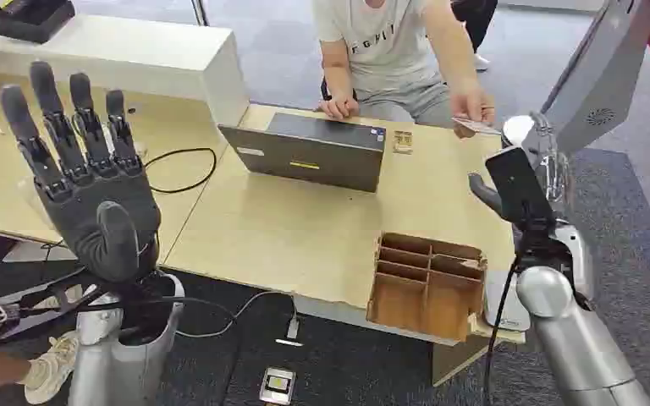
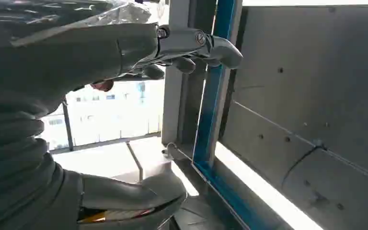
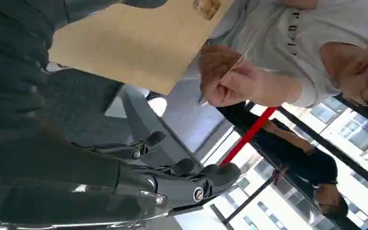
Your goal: Pass the card to the sensor for recognition and then transmit it.
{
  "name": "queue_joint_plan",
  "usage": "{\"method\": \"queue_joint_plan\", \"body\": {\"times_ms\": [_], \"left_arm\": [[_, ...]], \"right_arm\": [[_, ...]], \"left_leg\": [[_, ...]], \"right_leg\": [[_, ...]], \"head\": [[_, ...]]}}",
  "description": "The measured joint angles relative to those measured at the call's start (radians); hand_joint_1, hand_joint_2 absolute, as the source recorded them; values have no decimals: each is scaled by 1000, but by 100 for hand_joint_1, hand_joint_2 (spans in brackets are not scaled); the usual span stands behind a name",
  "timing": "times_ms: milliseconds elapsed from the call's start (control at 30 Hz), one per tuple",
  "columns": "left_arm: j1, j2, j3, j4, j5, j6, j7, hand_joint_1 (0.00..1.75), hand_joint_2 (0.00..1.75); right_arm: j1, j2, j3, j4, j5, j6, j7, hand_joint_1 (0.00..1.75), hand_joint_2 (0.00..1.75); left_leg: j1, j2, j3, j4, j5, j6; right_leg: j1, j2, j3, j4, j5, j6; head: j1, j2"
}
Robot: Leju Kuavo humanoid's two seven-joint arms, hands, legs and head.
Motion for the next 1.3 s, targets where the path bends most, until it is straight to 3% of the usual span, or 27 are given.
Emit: {"method": "queue_joint_plan", "body": {"times_ms": [267,433,600,800,833,867,1300], "left_arm": [[-11,-23,1,26,3,-20,0,0,175],[-20,-37,2,44,3,-50,0,0,175],[-27,-57,8,64,0,-97,0,0,175],[-34,-77,22,85,-9,-119,0,0,175],[-34,-80,25,88,-13,-124,0,0,175],[-34,-84,27,91,-16,-128,0,0,175],[-35,-106,60,104,-37,-140,0,0,175]], "right_arm": [[-108,1,13,185,26,15,28,0,175],[-167,5,33,294,125,21,63,0,175],[-205,6,69,367,213,28,74,0,175],[-219,6,98,423,227,30,76,0,175],[-221,6,103,432,227,29,76,63,175],[-222,6,105,442,227,29,75,175,175],[-250,27,120,517,211,17,33,175,175]], "left_leg": [[0,0,0,0,0,0],[0,-1,0,0,0,0],[0,-1,0,0,0,0],[0,-1,0,0,0,0],[0,-1,0,0,0,0],[0,-1,-1,0,0,0],[0,-1,0,0,0,0]], "right_leg": [[0,0,0,0,0,0],[0,0,0,0,0,0],[0,0,0,0,0,0],[0,0,0,0,0,0],[0,0,0,0,0,0],[0,0,0,0,0,1],[0,0,0,0,0,1]], "head": [[0,0],[0,0],[0,0],[0,0],[0,0],[0,0],[0,0]]}}
